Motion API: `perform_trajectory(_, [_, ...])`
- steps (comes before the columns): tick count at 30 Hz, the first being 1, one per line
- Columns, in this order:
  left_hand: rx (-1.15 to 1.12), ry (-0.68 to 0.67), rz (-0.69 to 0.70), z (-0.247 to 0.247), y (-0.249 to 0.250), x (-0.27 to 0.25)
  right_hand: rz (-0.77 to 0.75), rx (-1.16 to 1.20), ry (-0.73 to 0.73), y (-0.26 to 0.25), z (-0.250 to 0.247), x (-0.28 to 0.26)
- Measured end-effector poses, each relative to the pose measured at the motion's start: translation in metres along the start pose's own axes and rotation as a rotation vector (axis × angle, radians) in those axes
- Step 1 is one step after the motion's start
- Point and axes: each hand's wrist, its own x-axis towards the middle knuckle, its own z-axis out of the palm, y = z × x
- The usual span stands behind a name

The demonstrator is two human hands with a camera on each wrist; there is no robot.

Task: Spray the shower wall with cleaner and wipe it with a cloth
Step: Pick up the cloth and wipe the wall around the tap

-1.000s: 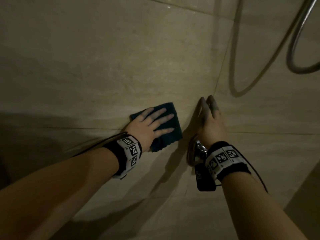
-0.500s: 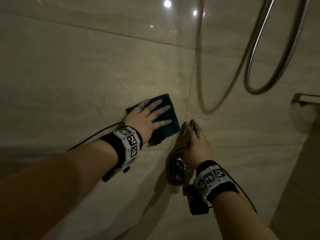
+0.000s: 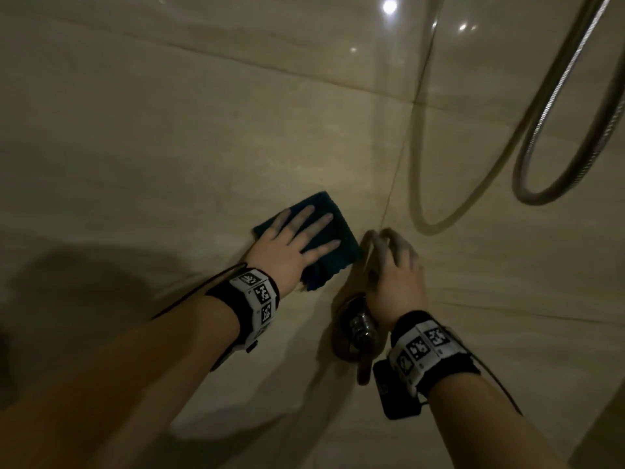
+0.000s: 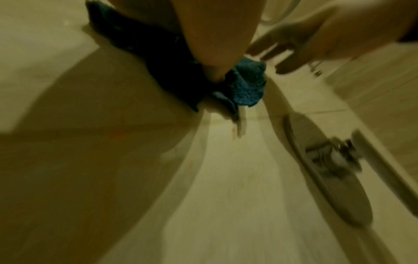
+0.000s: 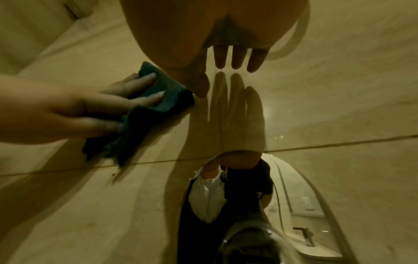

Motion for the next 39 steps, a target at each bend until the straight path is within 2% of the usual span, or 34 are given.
perform_trajectory(4, [-0.022, -0.011, -0.036, 0.028, -0.006, -0.024, -0.11, -0.009, 0.01, -0.016, 0.009, 0.005])
perform_trajectory(7, [0.045, -0.056, -0.072, 0.048, -0.011, -0.039, -0.177, -0.002, 0.007, -0.03, 0.017, 0.006])
perform_trajectory(9, [0.031, -0.003, -0.071, 0.062, -0.017, -0.051, -0.195, 0.0, -0.018, -0.038, 0.022, 0.007])
perform_trajectory(13, [0.072, 0.168, -0.019, 0.089, -0.03, -0.072, -0.157, -0.007, -0.038, -0.045, 0.035, 0.007])
perform_trajectory(16, [0.093, 0.218, 0.015, 0.111, -0.042, -0.085, -0.137, -0.004, -0.015, -0.05, 0.043, 0.009])
perform_trajectory(21, [0.16, 0.223, 0.057, 0.142, -0.07, -0.111, -0.108, 0.003, 0.065, -0.057, 0.058, 0.01])
perform_trajectory(27, [0.163, 0.335, 0.083, 0.171, -0.11, -0.142, -0.066, 0.084, 0.088, -0.082, 0.081, 0.0])
perform_trajectory(29, [0.125, 0.358, 0.031, 0.172, -0.124, -0.15, -0.07, 0.09, 0.102, -0.094, 0.091, -0.003])
perform_trajectory(35, [0.028, 0.289, -0.275, 0.16, -0.149, -0.172, -0.026, 0.163, 0.123, -0.122, 0.109, -0.004])
perform_trajectory(37, [-0.021, 0.275, -0.366, 0.159, -0.149, -0.174, -0.013, 0.195, 0.142, -0.126, 0.112, -0.004])
perform_trajectory(39, [-0.134, 0.284, -0.519, 0.154, -0.139, -0.172, -0.015, 0.235, 0.17, -0.127, 0.113, -0.005])
